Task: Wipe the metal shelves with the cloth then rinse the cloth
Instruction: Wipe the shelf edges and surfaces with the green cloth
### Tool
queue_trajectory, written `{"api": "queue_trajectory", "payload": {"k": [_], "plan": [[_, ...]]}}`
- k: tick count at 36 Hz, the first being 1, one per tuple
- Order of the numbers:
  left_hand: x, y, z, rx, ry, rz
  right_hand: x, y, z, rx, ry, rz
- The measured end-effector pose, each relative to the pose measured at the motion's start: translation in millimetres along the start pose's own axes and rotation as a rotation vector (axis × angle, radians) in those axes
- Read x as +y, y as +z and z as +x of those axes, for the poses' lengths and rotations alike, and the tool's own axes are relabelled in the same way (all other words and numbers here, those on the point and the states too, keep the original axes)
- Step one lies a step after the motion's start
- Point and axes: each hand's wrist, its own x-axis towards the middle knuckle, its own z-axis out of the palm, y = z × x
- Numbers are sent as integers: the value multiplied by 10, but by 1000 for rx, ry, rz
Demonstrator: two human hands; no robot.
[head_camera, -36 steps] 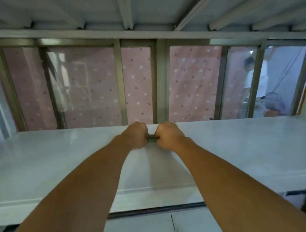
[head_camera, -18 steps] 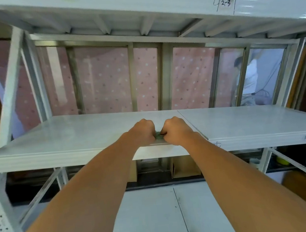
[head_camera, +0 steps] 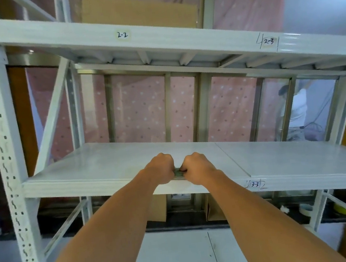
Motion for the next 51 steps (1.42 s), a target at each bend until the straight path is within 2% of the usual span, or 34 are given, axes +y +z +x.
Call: {"api": "queue_trajectory", "payload": {"k": [7,17,38,51], "plan": [[-113,52,334,-17,-60,10,51,153,398,10,-25,-9],[-338,179,1083,6,-8,-28,221,298,1097,35,-26,-4],[-1010,435,2860,-6,-53,-24,480,880,3041,36,-11,75],[-1638,317,2983,4,-90,-15,-33,970,3390,40,-23,173]]}}
